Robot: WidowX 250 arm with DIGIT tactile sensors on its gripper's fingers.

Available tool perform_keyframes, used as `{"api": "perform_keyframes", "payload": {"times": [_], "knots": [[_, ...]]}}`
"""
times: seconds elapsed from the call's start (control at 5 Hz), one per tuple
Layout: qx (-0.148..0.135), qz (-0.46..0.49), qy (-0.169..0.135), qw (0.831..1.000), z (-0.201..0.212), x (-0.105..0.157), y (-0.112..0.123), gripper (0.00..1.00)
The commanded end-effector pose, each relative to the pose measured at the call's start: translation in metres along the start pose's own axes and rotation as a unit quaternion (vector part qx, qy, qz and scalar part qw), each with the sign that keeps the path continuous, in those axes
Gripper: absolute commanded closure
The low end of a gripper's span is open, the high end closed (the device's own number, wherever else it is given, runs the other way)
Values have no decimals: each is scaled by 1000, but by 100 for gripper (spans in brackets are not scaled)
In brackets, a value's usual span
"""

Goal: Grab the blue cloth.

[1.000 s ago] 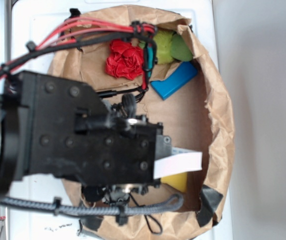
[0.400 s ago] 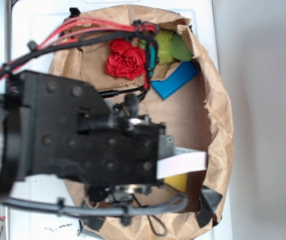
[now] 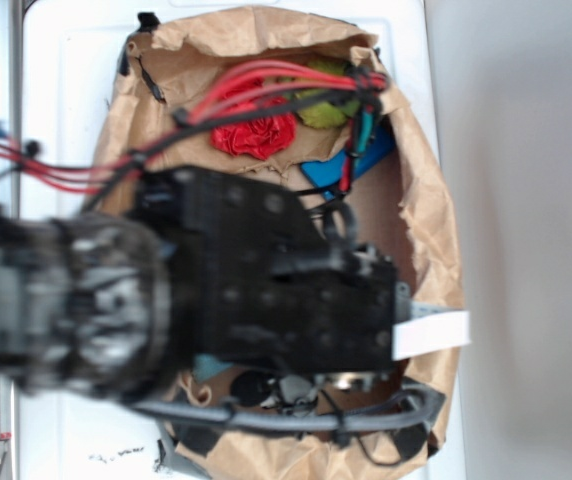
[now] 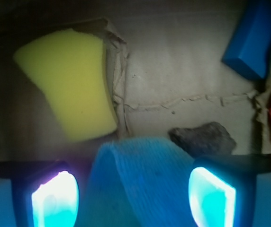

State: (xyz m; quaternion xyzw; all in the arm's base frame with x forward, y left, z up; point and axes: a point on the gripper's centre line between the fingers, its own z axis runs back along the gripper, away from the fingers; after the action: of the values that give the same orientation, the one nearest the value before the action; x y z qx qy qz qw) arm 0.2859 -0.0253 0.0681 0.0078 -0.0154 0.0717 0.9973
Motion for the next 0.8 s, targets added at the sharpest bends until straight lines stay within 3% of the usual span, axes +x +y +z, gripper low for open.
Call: {"api": "perform_keyframes", "payload": {"times": [0.0, 0.2, 0.4, 0.6], "knots": [[23, -24, -12, 999, -9, -4, -6, 0], [16, -47, 6, 999, -13, -23, -7, 0], [11, -56, 0, 998, -22, -36, -10, 0], [4, -53, -20, 998, -44, -33, -13, 0]]}}
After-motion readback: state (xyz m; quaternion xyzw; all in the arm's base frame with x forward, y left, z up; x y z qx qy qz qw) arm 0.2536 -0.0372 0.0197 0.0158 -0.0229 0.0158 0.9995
